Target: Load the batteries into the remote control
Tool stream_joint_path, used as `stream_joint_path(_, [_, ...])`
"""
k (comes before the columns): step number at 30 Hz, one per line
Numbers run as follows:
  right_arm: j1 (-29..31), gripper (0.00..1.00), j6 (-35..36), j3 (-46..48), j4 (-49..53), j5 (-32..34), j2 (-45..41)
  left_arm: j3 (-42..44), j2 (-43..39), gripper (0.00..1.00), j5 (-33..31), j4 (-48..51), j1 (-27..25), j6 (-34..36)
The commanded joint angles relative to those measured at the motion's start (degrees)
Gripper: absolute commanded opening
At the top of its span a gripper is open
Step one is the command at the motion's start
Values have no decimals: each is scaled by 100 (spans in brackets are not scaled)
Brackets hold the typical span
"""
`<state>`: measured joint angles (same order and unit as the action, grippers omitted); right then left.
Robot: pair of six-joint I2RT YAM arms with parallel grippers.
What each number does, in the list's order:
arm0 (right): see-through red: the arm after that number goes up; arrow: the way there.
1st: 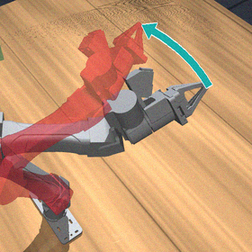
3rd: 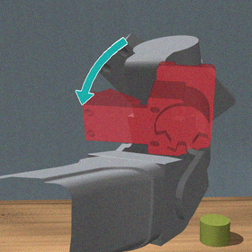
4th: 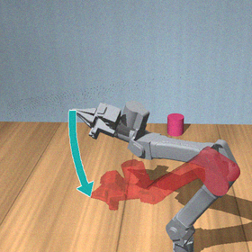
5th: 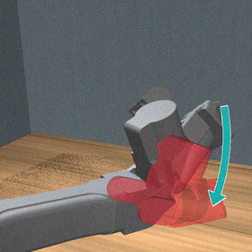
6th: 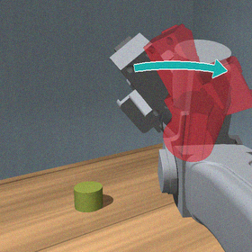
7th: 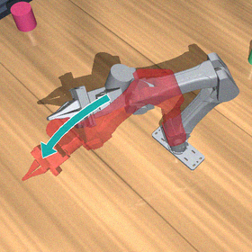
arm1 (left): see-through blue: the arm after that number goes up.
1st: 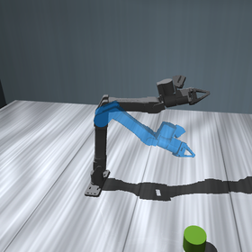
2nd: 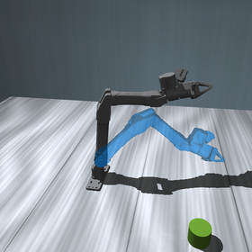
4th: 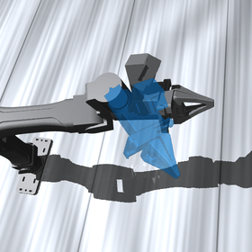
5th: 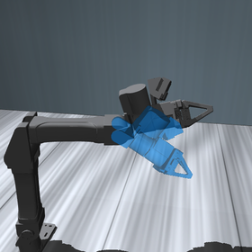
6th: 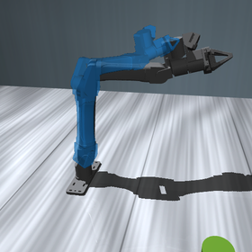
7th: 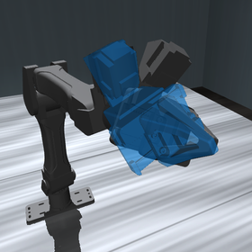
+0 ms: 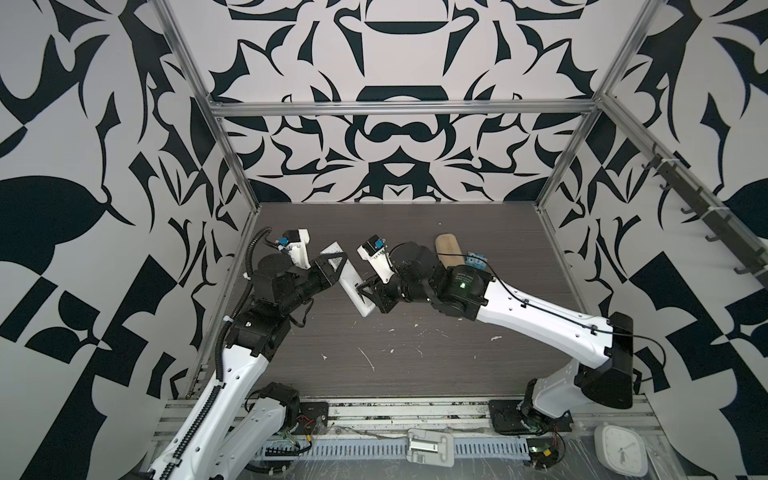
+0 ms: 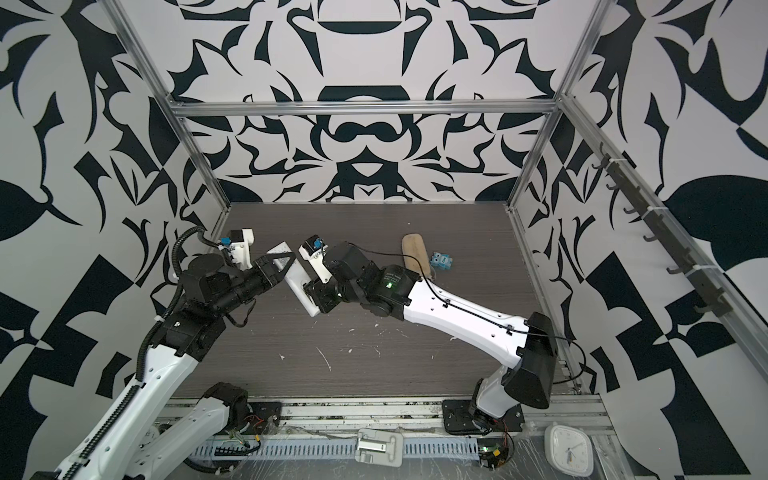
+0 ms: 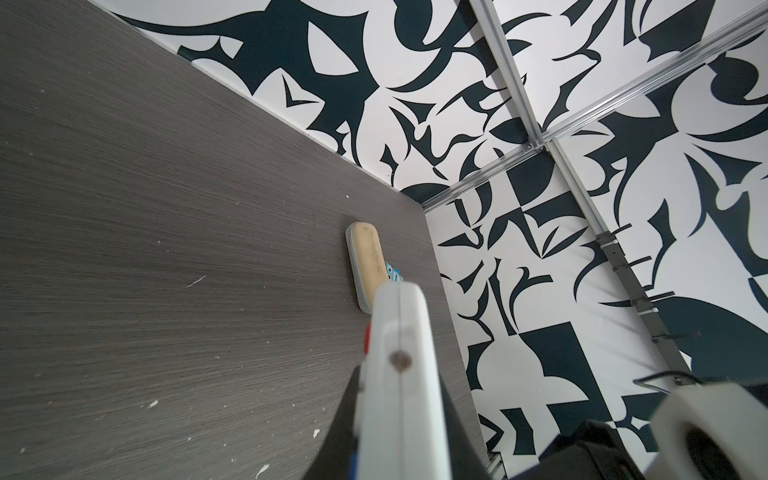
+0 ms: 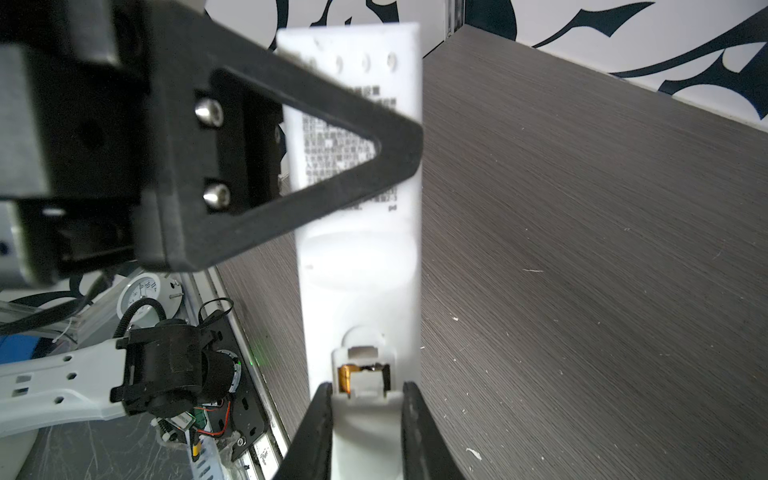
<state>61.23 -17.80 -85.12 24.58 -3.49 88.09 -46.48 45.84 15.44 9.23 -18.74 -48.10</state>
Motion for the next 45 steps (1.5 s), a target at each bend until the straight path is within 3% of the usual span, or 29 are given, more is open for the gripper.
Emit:
stream_joint_path(1, [99,24,36,57,163,-12,-80,-147,-102,0,54,-416,27,-200])
stream_joint_path(5, [101,35,31,102,90,51,-141,-142,-87,0,68,-407,23,-199])
stream_joint_path(8, [108,50,22,100,104,144,-161,-140,-85,0,82,-397,21,-200])
stream_joint_path(22, [106,70,-19,-55,296,279,-365,-174,-92,0,287,-266,20,-53])
stream_joint_path(33, [106,70,231,-331,619,792,-709,-204,-120,0,502,-132,25,47])
stream_joint_path(45, [108,68,172,-298,644,858,-670,-245,-189,0,1247,-308,20,13])
